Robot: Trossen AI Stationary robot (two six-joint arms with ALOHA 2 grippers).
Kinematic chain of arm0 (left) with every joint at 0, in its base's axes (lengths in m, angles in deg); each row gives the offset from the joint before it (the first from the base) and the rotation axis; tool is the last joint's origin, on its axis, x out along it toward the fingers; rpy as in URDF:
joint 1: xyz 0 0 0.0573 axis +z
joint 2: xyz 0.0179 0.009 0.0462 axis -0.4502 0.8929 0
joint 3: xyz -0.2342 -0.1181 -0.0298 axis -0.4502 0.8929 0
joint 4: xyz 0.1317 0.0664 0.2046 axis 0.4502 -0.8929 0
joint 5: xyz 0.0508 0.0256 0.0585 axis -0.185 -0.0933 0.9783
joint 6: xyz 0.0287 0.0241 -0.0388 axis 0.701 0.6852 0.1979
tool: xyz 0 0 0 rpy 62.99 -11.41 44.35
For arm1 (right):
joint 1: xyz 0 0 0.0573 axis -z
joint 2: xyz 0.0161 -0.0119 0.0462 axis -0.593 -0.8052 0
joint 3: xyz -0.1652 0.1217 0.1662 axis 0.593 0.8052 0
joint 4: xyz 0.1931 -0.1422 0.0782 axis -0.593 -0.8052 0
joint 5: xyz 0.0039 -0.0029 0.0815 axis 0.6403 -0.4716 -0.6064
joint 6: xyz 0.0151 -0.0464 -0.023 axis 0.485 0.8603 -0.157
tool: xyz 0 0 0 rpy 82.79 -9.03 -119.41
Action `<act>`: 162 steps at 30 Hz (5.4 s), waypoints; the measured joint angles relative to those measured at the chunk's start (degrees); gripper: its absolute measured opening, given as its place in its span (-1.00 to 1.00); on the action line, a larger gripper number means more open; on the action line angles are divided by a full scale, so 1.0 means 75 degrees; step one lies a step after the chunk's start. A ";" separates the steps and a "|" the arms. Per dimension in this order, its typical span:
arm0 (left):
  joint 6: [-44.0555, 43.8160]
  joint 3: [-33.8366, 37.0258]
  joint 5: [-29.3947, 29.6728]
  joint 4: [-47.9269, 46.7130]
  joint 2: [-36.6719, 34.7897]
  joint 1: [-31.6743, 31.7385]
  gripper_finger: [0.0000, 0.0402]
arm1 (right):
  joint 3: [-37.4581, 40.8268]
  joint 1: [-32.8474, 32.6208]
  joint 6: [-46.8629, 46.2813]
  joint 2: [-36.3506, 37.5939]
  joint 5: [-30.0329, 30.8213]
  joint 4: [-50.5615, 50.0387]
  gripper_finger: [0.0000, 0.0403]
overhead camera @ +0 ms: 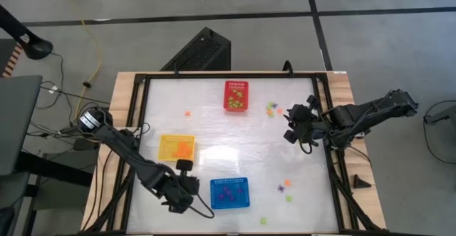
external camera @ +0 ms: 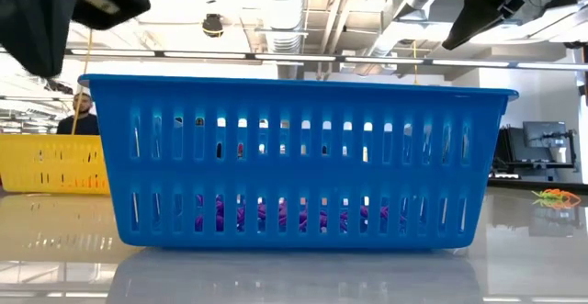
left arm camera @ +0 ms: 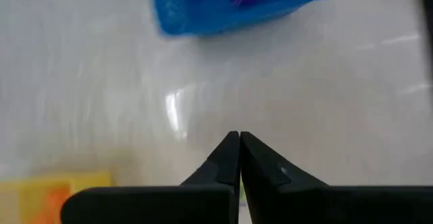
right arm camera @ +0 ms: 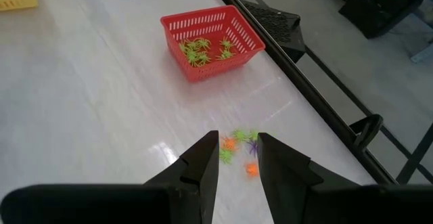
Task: Sort Halloween decoration
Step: Put the purple spider toy into the blue basket
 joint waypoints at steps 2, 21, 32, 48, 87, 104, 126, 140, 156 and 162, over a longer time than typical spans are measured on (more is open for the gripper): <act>-0.0220 0.0174 0.0040 -0.0102 0.0003 0.0000 -0.97 | 0.0000 0.0000 0.0002 0.0000 0.0000 0.0000 -0.33; -0.2471 0.1856 -0.0181 0.0884 0.0006 0.0000 -0.19 | 0.0000 0.0000 0.0002 0.0000 0.0003 0.0000 -0.33; -0.2485 0.1854 -0.0484 0.0831 0.0006 0.0051 -0.26 | 0.0000 0.0000 0.0005 0.0000 0.0003 0.0000 -0.33; -0.1934 0.1805 -0.1149 0.0828 0.0761 0.0123 -0.49 | 0.0000 -0.0003 0.0005 -0.0003 0.0009 0.0000 -0.33; -0.2216 0.0962 0.0054 -0.0229 -0.0376 -0.0078 -0.98 | 0.0000 -0.0002 -0.0280 -0.0003 -0.0014 -0.0003 -0.33; -0.2660 0.0962 -0.0804 -0.0418 -0.0373 -0.0262 -0.18 | 0.0479 -0.1726 0.3656 0.0003 -0.0761 0.4346 -0.33; -0.2763 0.1193 -0.0406 -0.0755 -0.0373 -0.0595 -0.24 | 0.0504 -0.1320 0.4672 -0.1192 -0.1955 0.5381 -0.33; -0.3199 0.1997 -0.1001 0.0459 -0.0373 -0.0705 -0.24 | 0.0504 -0.1329 0.5056 -0.1282 -0.1955 0.5663 -0.33; -0.3461 0.2935 -0.1082 0.1978 -0.0402 -0.0705 -0.24 | 0.0504 -0.1329 0.4997 -0.1282 -0.1955 0.5588 -0.33; -0.3426 0.2935 -0.1043 0.1863 -0.0396 -0.0705 -0.24 | 0.0504 -0.1329 0.4995 -0.1282 -0.1955 0.5592 -0.33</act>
